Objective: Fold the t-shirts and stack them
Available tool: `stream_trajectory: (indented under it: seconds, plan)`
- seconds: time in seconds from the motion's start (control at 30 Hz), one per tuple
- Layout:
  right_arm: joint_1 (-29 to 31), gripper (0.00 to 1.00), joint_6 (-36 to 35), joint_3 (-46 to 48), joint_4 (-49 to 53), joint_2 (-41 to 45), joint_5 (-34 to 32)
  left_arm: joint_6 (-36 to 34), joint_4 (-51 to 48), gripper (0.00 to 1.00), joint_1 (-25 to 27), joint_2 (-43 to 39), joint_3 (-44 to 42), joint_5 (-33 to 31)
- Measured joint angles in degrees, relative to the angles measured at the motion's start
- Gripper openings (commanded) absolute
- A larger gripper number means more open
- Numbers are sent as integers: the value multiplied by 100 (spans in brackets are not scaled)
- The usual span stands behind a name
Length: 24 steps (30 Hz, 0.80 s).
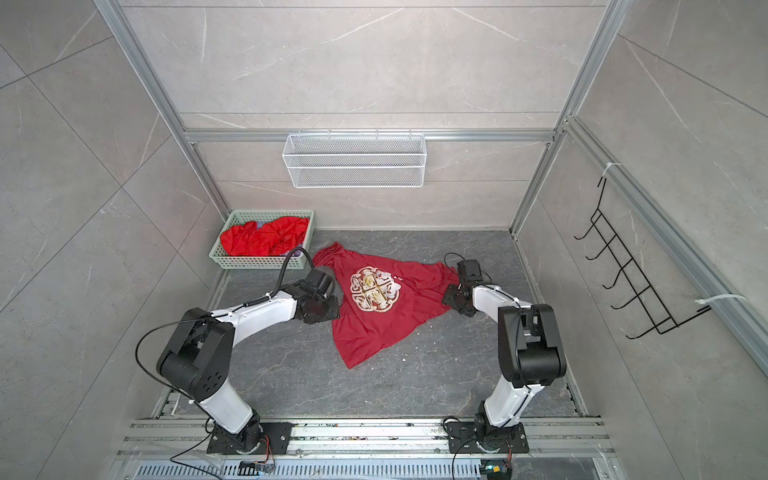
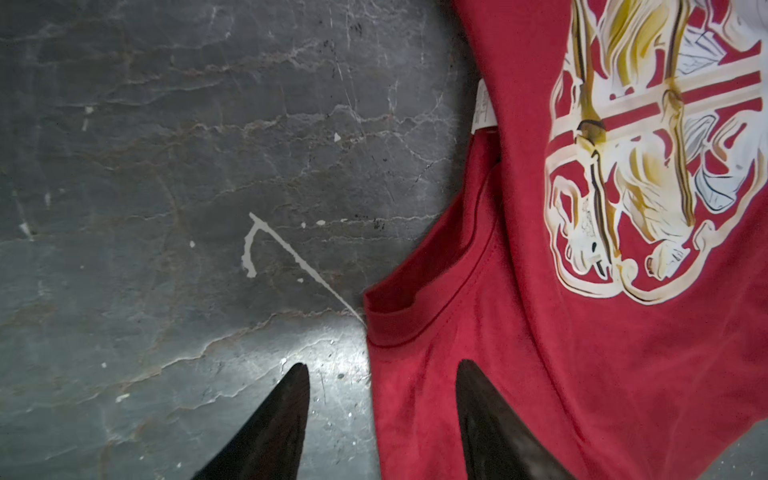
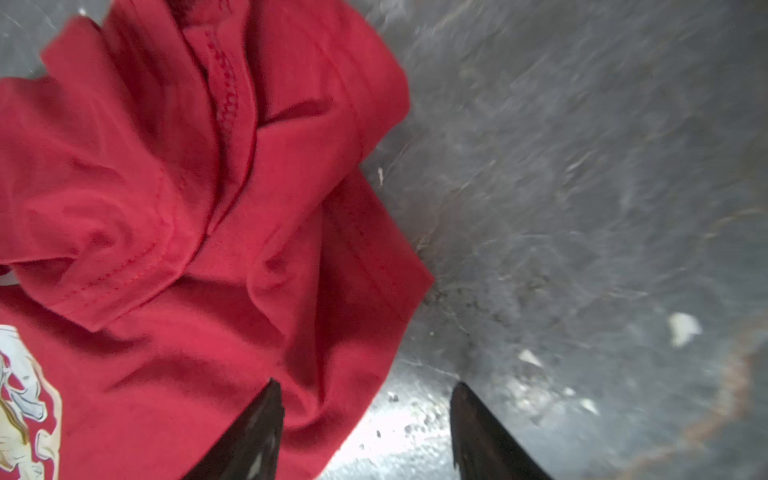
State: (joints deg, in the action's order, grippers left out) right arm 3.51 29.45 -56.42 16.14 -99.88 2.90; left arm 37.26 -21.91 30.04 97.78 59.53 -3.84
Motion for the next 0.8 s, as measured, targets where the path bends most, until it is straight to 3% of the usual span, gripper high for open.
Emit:
stream_trajectory:
  seconds: [0.13,0.2,0.27,0.37,0.57,0.67,0.8]
  plan:
    - [0,57,212,33,-284,-101,219,184,175,54,68,216,-2,96]
    - [0,36,343,35,-494,-175,350,267,240,42,92,343,-2,155]
    - [0,15,463,55,-684,-275,483,345,352,24,122,398,-2,251]
    - [0,2,603,136,-780,-275,573,455,483,0,133,398,-11,380]
    - [0,0,623,173,-415,485,461,385,444,0,149,160,-11,396]
    - [7,0,487,92,-50,1631,267,186,201,0,149,-673,-7,227]
    - [11,0,234,-363,452,3108,-35,-129,-42,0,149,-2430,184,-103]
